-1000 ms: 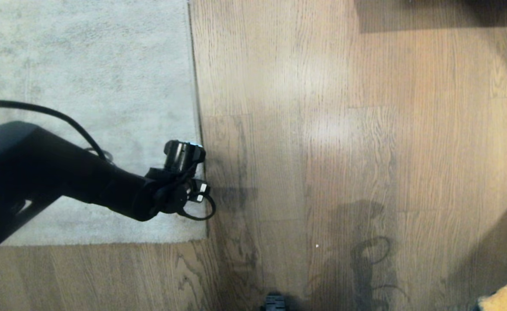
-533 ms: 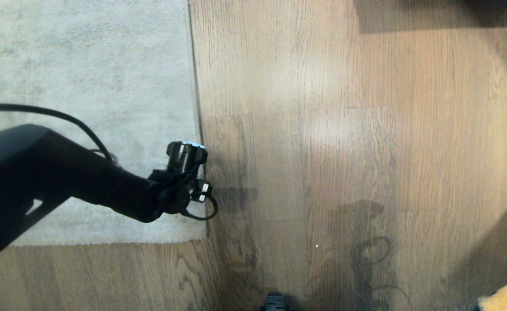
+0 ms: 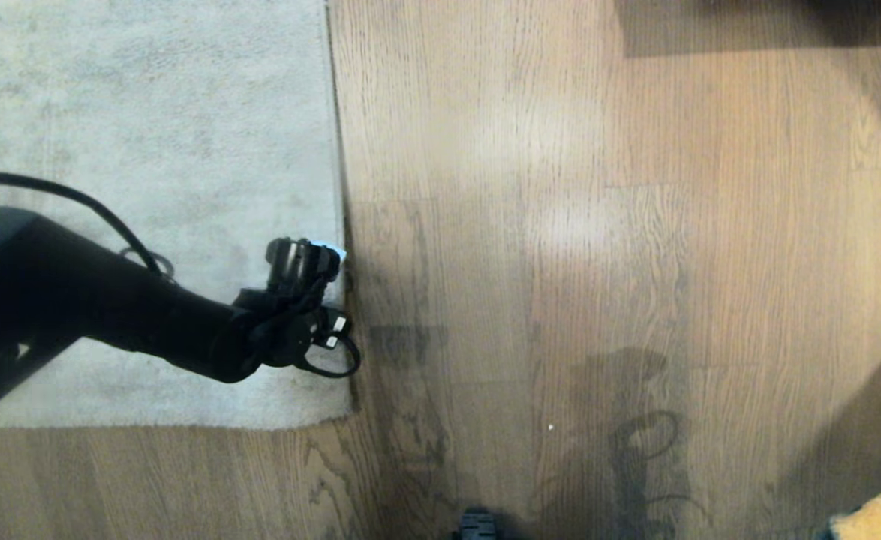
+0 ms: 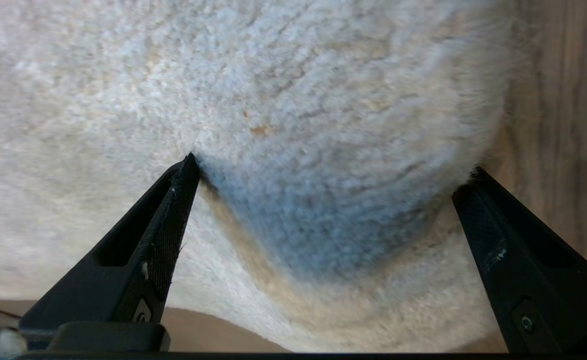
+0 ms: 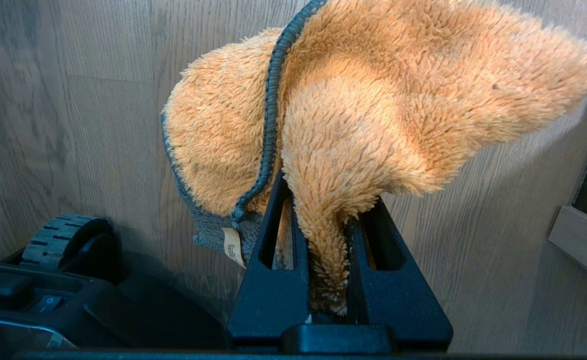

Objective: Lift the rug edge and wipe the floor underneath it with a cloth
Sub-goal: Lift up the carpet

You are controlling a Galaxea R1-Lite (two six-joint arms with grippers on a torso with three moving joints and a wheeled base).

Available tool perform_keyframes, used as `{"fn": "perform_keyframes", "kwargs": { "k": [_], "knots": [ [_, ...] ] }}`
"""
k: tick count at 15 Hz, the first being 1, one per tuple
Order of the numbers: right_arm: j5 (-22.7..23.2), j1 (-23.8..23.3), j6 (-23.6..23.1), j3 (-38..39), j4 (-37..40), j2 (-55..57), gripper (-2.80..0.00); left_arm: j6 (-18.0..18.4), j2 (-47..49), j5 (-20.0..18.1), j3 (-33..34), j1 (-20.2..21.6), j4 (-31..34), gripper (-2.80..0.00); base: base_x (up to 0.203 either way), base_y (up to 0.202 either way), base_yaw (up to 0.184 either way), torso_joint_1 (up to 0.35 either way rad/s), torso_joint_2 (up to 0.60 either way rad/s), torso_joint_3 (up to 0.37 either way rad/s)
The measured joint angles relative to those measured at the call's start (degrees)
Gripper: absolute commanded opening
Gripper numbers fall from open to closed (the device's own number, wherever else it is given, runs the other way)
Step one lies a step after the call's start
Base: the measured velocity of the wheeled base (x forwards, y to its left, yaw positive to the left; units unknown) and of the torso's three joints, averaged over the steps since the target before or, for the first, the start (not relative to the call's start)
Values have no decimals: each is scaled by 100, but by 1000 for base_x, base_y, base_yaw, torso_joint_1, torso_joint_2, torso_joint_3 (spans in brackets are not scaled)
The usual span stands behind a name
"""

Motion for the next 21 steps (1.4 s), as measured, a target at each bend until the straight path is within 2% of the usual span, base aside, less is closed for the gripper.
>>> {"fn": "perform_keyframes", "kwargs": {
  "k": [3, 7, 15, 21],
  "knots": [
    [-2, 0, 2, 0, 0, 0, -280, 130, -179, 6, 86, 39, 77, 0, 0, 0, 0, 0, 0, 0],
    [0, 0, -3, 0, 0, 0, -280, 231, -504, 30, 80, 109, 641, 0, 0, 0, 0, 0, 0, 0],
    [0, 0, 1, 0, 2, 0, -280, 1124, -930, 34, 92, 537, 652, 0, 0, 0, 0, 0, 0, 0],
    [0, 0, -1, 0, 2, 0, -280, 1235, -1016, 72, -71, 623, 640, 0, 0, 0, 0, 0, 0, 0]
  ]
}}
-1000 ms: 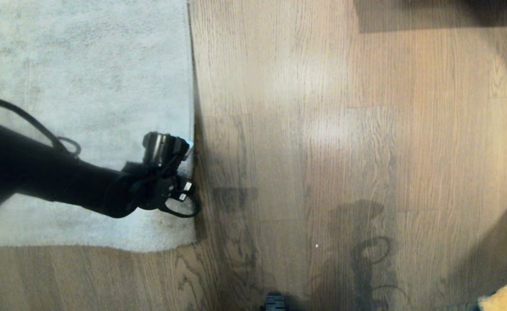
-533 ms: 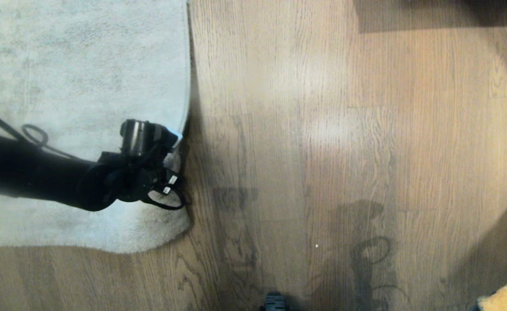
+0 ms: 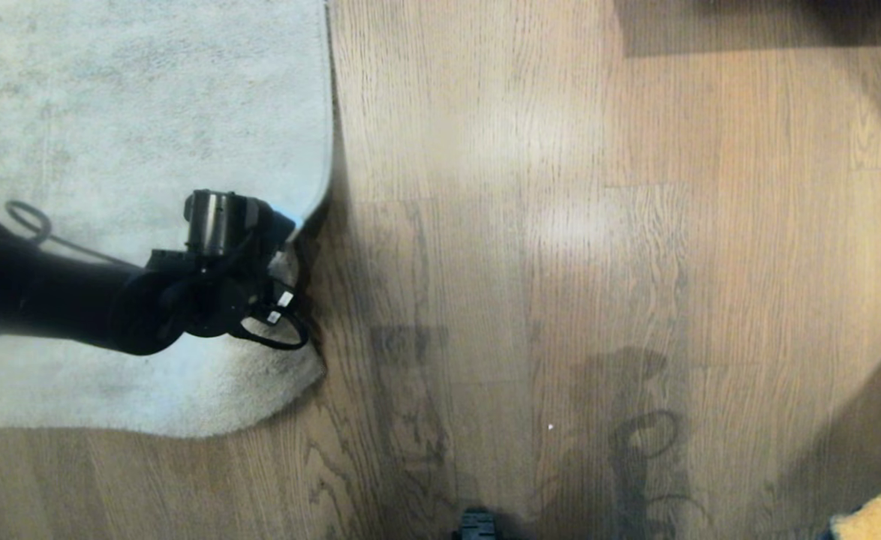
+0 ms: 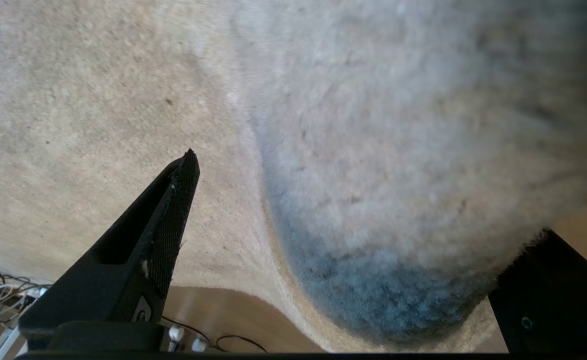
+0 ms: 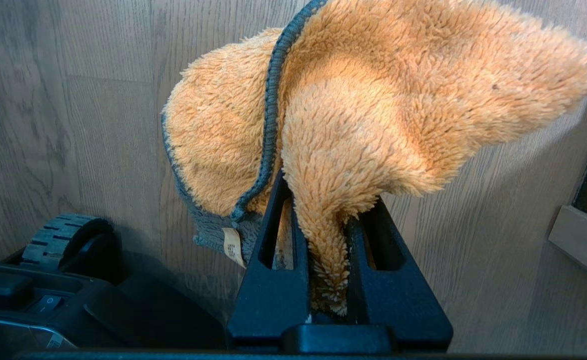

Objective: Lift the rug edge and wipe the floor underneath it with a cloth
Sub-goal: Lift up the carpet

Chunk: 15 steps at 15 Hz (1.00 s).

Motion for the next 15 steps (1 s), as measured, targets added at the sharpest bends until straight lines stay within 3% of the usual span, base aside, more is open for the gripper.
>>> {"fn": "perform_keyframes", "kwargs": {
  "k": [15],
  "knots": [
    [0, 0, -2, 0, 0, 0, -280, 68, 49, -2, -699, -61, 32, 0, 0, 0, 0, 0, 0, 0]
  ]
}}
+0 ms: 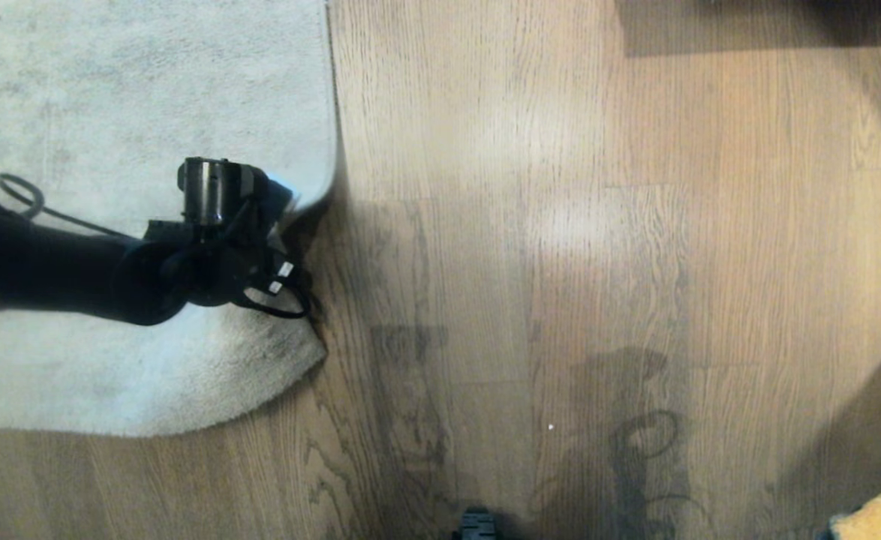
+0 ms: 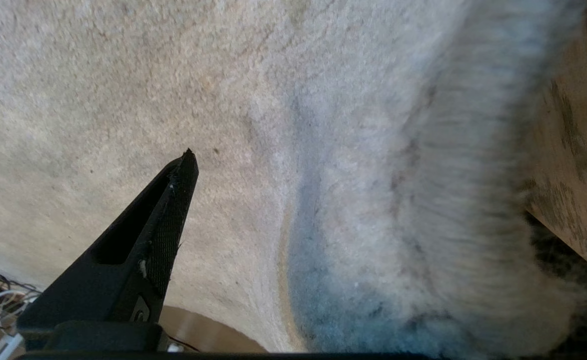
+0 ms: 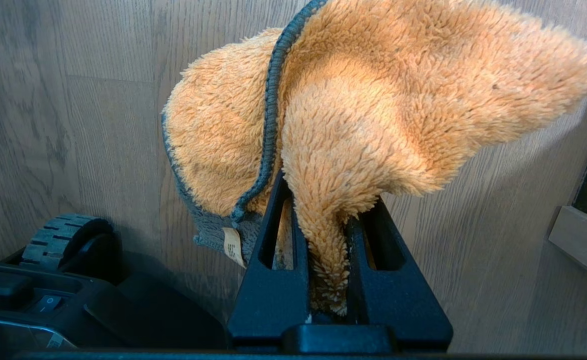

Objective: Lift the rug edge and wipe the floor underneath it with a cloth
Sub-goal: Lift up the carpet

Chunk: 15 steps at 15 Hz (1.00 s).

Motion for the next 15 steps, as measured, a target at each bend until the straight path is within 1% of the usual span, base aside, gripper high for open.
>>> {"fn": "perform_keyframes", "kwargs": {
  "k": [8, 10, 12, 15],
  "knots": [
    [0, 0, 2, 0, -2, 0, -280, 39, 136, -9, -476, -2, 4, 0, 0, 0, 0, 0, 0, 0],
    [-2, 0, 2, 0, 0, 0, -280, 39, 152, -9, -486, -20, 2, 0, 0, 0, 0, 0, 0, 0],
    [0, 0, 3, 0, -1, 0, -280, 36, 135, -10, -333, -65, -8, 0, 0, 0, 0, 0, 0, 0],
    [0, 0, 2, 0, -1, 0, -280, 34, 9, -16, 122, -154, -17, 0, 0, 0, 0, 0, 0, 0]
  ]
}}
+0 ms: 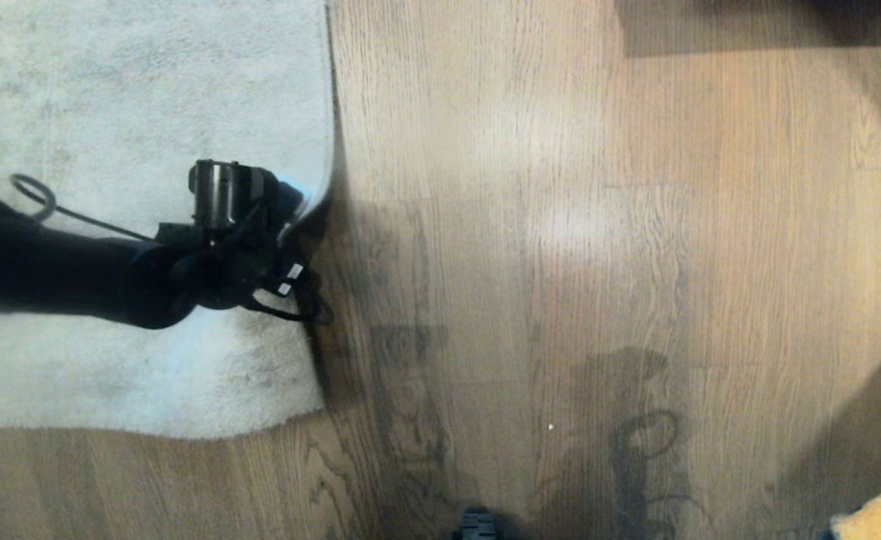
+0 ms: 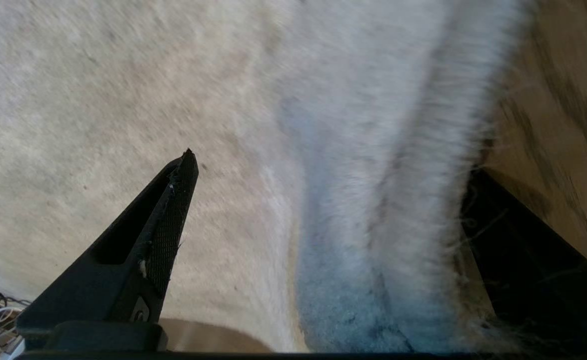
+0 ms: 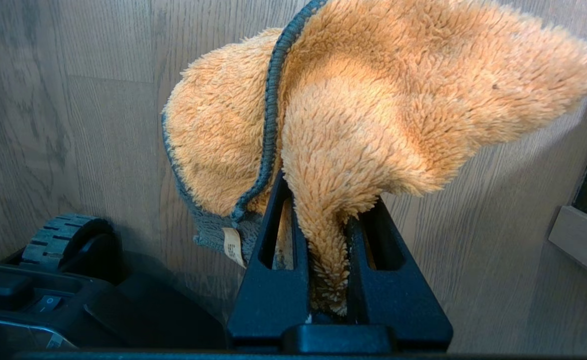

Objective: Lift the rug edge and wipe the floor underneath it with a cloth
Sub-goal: Lift up the carpet

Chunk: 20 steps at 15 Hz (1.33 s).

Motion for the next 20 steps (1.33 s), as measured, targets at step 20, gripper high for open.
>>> {"fn": "perform_keyframes", "kwargs": {
  "k": [20],
  "knots": [
    [-2, 0, 2, 0, -1, 0, -280, 336, -811, 286, 1831, -598, 13, 0, 0, 0, 0, 0, 0, 0]
  ]
}}
